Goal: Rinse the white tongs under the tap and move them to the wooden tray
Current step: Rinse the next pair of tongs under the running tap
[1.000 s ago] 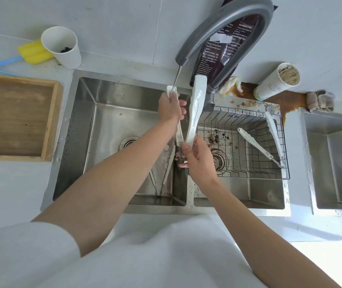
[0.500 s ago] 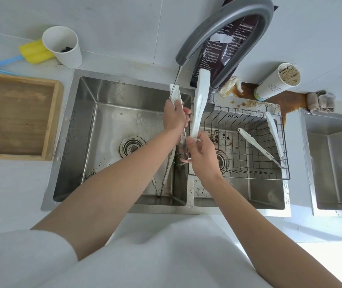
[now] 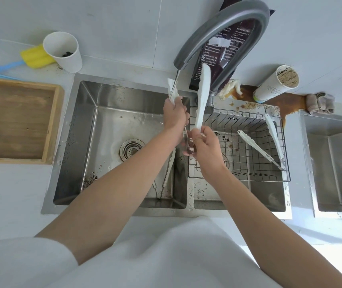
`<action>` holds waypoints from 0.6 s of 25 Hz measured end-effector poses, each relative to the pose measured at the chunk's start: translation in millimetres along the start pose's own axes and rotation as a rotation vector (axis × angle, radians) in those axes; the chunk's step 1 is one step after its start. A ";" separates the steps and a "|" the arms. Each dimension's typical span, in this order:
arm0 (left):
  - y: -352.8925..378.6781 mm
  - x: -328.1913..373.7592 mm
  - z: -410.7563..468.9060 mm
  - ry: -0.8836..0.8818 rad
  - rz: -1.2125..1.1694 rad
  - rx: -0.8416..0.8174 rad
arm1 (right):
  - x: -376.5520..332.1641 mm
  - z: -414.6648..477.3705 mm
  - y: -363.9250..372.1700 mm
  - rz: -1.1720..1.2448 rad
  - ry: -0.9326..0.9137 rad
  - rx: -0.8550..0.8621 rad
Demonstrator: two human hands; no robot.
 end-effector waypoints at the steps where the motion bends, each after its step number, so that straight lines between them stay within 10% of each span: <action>1: -0.5 -0.9 -0.1 -0.029 -0.020 0.002 | 4.6 -1.0 0.8 0.070 0.051 -0.012; 15: 12.8 35.4 8.3 -0.198 -0.521 -0.166 | 10.7 -8.6 2.5 0.680 0.339 -0.304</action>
Point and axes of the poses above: each hand's wrist, its own z-axis towards the middle knuckle, its own y-axis out of the palm, x = y × z, the point moved 6 cm from there along z, towards the middle knuckle, and after that the axes turned 7 degrees about y, right-handed, at the moved point
